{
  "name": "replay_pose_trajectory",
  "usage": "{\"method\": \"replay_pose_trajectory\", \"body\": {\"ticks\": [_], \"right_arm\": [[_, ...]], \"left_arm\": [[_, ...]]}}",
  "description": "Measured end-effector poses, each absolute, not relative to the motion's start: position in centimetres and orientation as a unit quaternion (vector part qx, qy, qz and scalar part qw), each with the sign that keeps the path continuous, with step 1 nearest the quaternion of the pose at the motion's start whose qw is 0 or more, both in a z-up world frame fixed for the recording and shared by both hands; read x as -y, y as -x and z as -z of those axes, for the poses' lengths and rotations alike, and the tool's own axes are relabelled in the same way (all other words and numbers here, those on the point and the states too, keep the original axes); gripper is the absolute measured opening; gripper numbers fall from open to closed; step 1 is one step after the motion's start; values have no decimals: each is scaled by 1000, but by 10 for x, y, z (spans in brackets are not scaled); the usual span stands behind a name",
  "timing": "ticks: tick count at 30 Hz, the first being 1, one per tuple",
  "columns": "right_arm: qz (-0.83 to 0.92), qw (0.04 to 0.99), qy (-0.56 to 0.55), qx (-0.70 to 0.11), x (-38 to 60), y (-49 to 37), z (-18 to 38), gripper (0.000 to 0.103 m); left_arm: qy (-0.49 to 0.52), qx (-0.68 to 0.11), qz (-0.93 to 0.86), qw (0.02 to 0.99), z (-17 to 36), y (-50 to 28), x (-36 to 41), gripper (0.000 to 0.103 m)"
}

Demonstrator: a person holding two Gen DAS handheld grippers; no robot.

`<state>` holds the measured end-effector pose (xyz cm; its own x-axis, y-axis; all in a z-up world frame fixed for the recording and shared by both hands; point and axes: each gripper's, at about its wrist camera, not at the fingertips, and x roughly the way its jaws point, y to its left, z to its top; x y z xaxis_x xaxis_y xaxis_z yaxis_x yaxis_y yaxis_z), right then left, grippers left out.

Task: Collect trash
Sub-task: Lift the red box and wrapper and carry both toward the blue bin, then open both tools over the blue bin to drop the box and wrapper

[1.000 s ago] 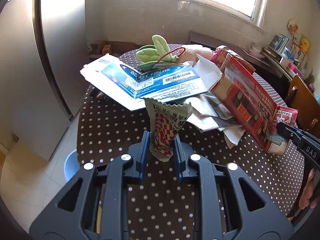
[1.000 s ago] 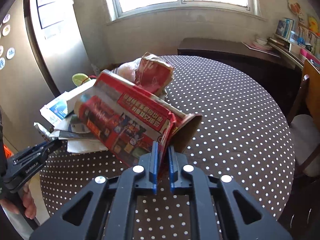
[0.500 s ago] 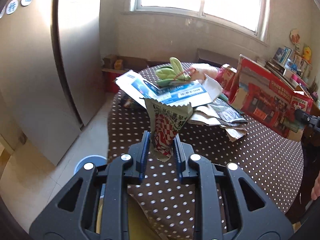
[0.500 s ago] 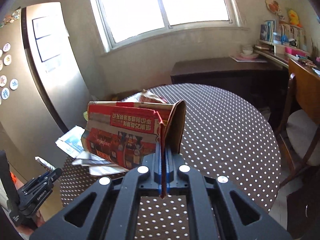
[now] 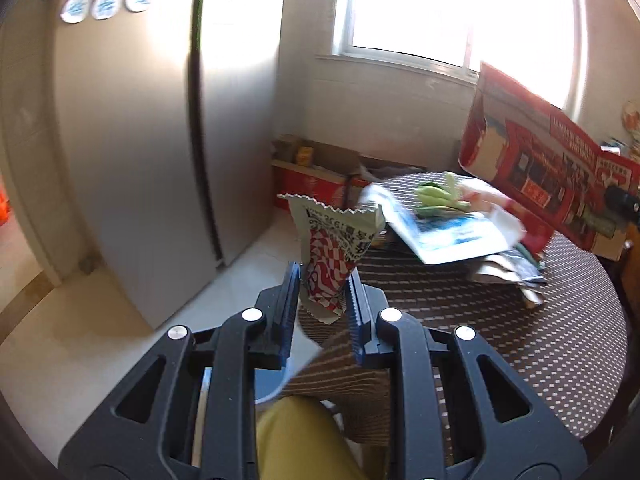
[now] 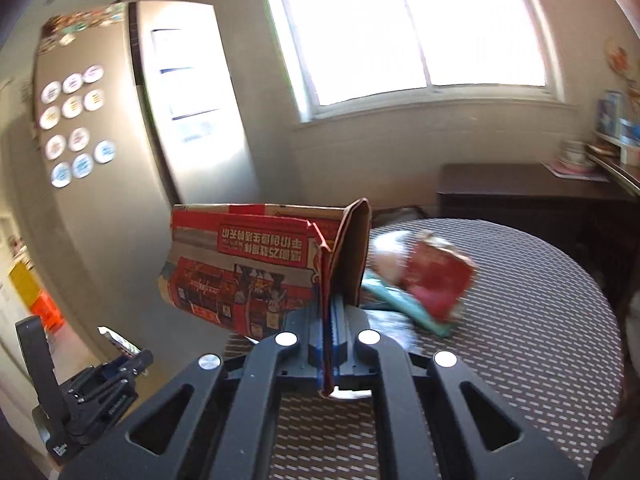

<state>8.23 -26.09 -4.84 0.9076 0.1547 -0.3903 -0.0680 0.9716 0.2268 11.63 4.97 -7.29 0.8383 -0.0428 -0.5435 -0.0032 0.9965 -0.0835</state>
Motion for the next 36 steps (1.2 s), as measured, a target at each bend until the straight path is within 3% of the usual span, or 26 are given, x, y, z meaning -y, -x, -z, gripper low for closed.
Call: {"method": "replay_pose_trajectory", "body": {"ticks": [16,24,26,27,28,36], "right_arm": [[-192,940,-59,-276,89,-163,75,4],[-173,929,-36,-326,43,-205,116,4],[-166,928,-32,-333,39,-213,122,4],[-162,928,-31,-336,36,-217,125,4],[-157,927,-29,-338,35,-220,127,4],[-151,919,7,-364,6,-238,156,4]], "left_arm": [[84,-313,-92,942,105,-133,-160,23],[108,-396,-48,911,167,-190,-192,23],[114,-407,-37,905,180,-205,-196,30],[118,-414,-33,902,185,-213,-197,50],[124,-419,-28,899,189,-218,-200,63],[159,-426,-67,888,203,-225,-239,63]]}}
